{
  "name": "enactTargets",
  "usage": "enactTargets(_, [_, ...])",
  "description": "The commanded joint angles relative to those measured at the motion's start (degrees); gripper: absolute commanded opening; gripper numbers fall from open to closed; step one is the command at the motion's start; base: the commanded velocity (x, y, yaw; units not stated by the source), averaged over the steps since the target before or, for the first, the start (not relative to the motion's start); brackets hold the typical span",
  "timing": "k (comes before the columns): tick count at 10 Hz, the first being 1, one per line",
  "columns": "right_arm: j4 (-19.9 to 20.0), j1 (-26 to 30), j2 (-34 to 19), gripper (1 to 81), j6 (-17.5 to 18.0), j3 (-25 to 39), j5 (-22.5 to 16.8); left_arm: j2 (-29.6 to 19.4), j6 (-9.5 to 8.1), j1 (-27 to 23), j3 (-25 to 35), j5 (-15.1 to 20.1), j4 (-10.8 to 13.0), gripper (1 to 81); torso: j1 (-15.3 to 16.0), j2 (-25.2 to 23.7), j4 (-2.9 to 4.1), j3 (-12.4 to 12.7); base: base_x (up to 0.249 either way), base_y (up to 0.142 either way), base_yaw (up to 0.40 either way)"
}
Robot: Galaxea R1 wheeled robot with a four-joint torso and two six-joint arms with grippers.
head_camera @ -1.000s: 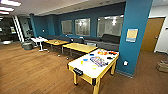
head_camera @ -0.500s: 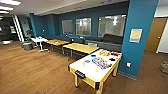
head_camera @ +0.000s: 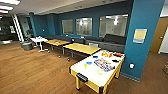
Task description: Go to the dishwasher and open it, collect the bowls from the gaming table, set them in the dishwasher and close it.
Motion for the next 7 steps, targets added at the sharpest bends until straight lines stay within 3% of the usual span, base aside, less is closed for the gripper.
enactTargets(1, [-0.54,2.95,-0.06,81.1,-0.24,0.38,-2.83,-0.31,0.36,-3.01,0.06,2.78,0.22,81.1,0.0,0.0,0.0,0.0,0.159,0.102,0.0])
enactTargets(7, [-0.54,2.95,-0.06,81.1,-0.24,0.38,-2.83,-0.31,0.36,-3.01,0.06,2.78,0.31,81.1,-0.02,0.0,0.0,0.0,0.167,0.1,0.0])
